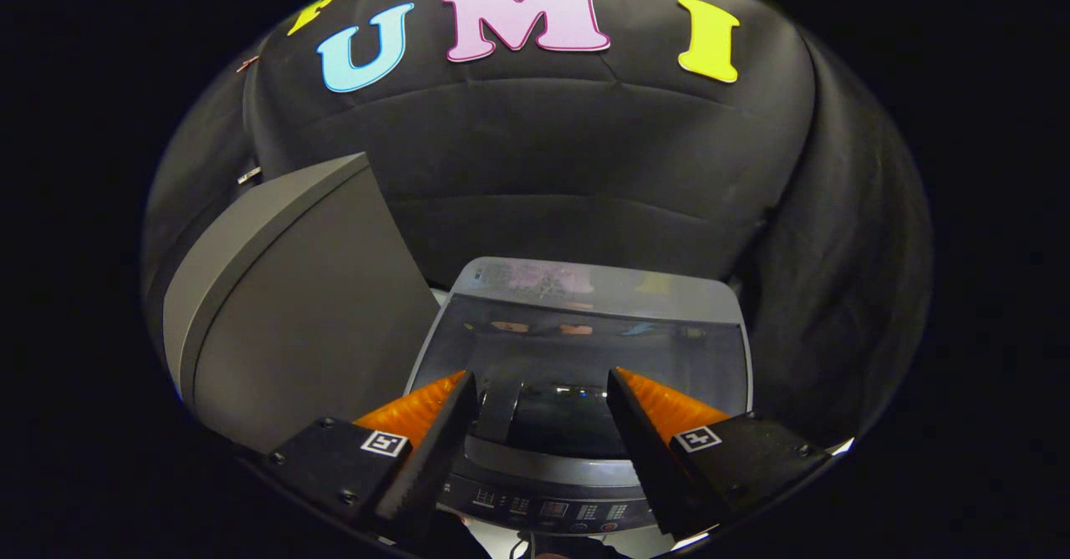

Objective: Put the clothes into the washing machine and then close the washing machine lid.

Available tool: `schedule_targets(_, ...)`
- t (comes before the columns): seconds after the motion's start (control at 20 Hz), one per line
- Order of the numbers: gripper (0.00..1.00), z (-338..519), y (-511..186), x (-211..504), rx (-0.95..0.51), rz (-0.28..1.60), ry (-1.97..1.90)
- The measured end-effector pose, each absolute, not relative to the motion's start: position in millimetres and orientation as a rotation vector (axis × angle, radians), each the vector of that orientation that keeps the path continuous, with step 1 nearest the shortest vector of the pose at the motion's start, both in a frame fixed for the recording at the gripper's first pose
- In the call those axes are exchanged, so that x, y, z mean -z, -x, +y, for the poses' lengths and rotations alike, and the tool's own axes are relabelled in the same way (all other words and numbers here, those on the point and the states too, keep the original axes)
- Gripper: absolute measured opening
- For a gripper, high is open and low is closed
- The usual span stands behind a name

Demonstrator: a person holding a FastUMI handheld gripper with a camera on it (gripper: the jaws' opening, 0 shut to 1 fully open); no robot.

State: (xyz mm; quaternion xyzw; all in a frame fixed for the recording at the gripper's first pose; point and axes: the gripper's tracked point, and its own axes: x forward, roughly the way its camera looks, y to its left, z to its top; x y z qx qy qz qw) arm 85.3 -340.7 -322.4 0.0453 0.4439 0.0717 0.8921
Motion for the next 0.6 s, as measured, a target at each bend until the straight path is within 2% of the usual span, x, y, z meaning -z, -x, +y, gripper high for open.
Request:
schedule_targets(0.25,0.99,-340,-91,316,-0.129,0.909,-0.102)
schedule_targets(0.6,0.99,-335,-131,221,-0.076,0.637,-0.107)
